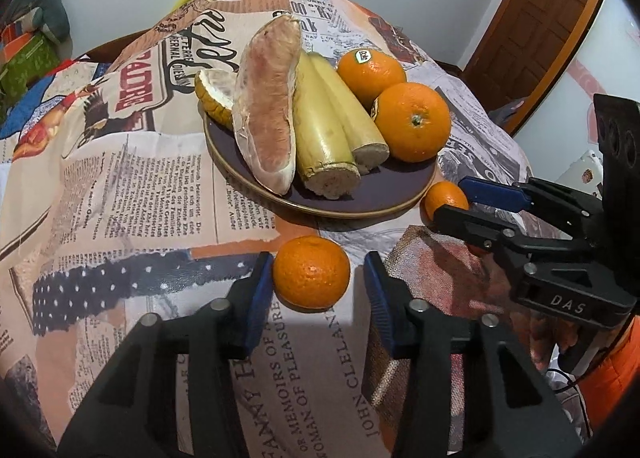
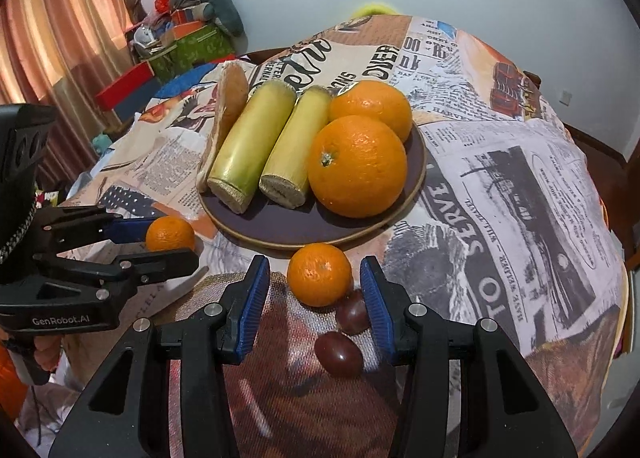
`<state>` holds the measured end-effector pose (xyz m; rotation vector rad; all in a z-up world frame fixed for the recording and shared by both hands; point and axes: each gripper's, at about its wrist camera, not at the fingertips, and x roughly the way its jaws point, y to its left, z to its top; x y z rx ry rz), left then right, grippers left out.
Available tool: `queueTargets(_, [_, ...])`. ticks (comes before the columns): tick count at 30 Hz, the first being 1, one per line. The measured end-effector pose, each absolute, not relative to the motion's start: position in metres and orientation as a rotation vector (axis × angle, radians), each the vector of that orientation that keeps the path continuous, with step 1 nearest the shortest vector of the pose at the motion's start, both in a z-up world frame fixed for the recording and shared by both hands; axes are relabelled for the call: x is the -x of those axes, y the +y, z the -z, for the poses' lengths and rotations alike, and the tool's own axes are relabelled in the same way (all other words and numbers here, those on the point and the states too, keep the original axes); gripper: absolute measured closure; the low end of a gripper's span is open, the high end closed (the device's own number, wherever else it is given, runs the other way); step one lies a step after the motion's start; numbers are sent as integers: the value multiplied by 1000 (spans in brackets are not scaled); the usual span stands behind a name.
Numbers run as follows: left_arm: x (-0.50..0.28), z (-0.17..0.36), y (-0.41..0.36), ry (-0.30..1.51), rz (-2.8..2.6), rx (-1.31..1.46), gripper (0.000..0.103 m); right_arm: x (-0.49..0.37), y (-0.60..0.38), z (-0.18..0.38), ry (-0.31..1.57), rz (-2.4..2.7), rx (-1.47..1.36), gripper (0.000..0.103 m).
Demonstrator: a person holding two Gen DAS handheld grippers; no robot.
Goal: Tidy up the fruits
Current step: 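Grasp a small orange with the left tool while the right tool grasps another small orange, then place the small orange on the plate with the left tool while the right tool places its orange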
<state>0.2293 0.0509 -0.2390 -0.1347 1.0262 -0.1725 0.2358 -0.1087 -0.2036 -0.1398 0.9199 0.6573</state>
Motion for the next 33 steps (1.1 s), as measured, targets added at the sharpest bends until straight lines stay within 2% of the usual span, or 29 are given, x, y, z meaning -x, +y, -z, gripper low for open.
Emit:
queueTargets(1, [-229, 239, 51, 1025, 169, 131, 63, -236, -108, 205, 921, -660, 144, 65])
queueTargets(3, [-228, 239, 51, 1023, 164, 121, 66, -235, -105, 206, 916, -655, 165, 67])
queueTargets(5, [-227, 238, 51, 1021, 170, 114, 66, -236, -105, 206, 911, -653, 171, 72])
queueTargets(20, [-230, 193, 39, 899, 193, 67, 66, -238, -121, 171, 826, -648, 120, 72])
queueTargets(33, [-276, 165, 28, 817, 206, 59, 66, -265, -131, 143, 734, -615, 93, 72])
